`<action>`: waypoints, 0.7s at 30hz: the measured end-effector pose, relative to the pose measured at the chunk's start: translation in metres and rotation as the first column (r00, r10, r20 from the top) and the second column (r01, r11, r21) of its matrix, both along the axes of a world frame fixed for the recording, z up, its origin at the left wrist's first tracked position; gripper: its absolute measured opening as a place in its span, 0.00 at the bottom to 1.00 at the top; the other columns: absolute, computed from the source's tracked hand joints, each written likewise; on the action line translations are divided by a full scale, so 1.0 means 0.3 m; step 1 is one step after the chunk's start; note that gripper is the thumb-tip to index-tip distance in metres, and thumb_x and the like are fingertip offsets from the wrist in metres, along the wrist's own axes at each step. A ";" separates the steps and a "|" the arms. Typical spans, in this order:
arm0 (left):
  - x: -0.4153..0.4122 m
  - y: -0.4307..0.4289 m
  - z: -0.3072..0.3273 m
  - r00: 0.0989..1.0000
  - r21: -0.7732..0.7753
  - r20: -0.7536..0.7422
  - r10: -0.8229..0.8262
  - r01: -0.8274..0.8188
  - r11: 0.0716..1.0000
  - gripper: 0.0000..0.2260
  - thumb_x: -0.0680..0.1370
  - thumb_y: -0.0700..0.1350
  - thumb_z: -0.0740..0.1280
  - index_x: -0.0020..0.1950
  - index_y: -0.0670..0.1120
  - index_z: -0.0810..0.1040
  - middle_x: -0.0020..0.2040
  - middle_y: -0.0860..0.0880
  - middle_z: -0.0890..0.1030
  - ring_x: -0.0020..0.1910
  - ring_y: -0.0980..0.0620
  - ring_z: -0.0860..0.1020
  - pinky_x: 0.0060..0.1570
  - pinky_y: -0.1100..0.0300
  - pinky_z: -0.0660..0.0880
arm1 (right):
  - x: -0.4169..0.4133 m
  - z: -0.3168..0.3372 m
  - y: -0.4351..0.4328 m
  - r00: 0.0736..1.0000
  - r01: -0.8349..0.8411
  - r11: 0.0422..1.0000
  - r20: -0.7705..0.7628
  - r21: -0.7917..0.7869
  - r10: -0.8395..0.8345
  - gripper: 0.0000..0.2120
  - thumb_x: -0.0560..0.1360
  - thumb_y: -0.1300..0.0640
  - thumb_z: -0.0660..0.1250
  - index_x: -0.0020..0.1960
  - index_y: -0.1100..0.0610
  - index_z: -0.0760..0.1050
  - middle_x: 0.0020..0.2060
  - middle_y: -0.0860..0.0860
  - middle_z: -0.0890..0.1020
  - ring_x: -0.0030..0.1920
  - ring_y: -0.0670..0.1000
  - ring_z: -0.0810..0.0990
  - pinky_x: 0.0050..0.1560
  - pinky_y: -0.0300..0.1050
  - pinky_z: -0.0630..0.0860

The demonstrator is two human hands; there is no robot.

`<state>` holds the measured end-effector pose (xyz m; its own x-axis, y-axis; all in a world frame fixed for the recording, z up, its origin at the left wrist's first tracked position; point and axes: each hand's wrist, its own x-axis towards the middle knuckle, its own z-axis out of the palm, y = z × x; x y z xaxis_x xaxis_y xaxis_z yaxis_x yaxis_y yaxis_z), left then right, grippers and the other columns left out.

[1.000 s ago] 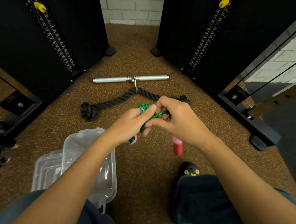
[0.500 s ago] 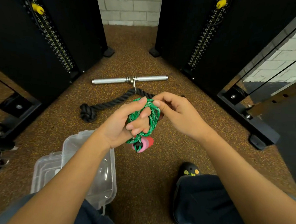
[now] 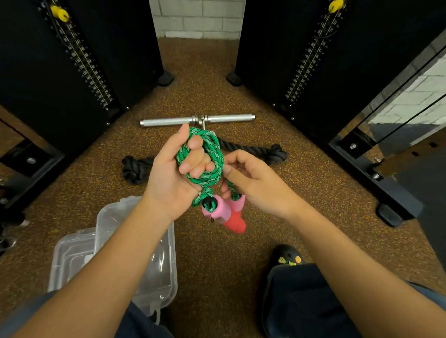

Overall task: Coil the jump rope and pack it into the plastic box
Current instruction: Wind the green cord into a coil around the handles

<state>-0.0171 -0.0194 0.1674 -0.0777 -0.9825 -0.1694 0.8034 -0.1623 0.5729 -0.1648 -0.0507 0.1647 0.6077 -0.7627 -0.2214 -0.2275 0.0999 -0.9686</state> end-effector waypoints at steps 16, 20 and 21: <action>-0.031 0.011 0.004 0.893 -0.020 0.448 0.036 -0.030 0.999 0.14 0.77 0.52 0.57 0.35 0.47 0.71 0.20 0.55 0.66 0.24 0.58 0.68 0.36 0.67 0.72 | 0.035 -0.009 0.033 0.913 -0.078 0.805 0.366 0.588 -0.179 0.20 0.80 0.52 0.52 0.68 0.62 0.61 0.60 0.61 0.76 0.62 0.58 0.76 0.61 0.50 0.75; -0.047 0.012 0.010 0.817 -0.029 0.576 0.017 -0.001 1.000 0.14 0.79 0.50 0.56 0.37 0.46 0.71 0.21 0.54 0.68 0.26 0.58 0.69 0.40 0.65 0.71 | 0.042 -0.005 0.055 0.868 -0.086 0.769 0.427 0.634 -0.254 0.14 0.81 0.53 0.51 0.54 0.60 0.71 0.52 0.58 0.78 0.57 0.55 0.78 0.59 0.47 0.76; -0.048 0.013 0.010 0.817 -0.032 0.576 -0.005 0.029 0.999 0.14 0.79 0.51 0.57 0.36 0.46 0.72 0.21 0.54 0.68 0.26 0.58 0.70 0.41 0.65 0.72 | 0.043 -0.009 0.056 0.867 -0.068 0.767 0.419 0.639 -0.271 0.14 0.81 0.53 0.52 0.51 0.60 0.72 0.51 0.58 0.79 0.57 0.56 0.78 0.58 0.48 0.77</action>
<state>-0.0316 -0.0156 0.1704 0.0058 -0.9884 -0.1516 0.3222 -0.1416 0.9360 -0.1520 -0.0338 0.1621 0.6882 -0.6207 -0.3756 0.2748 0.7022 -0.6569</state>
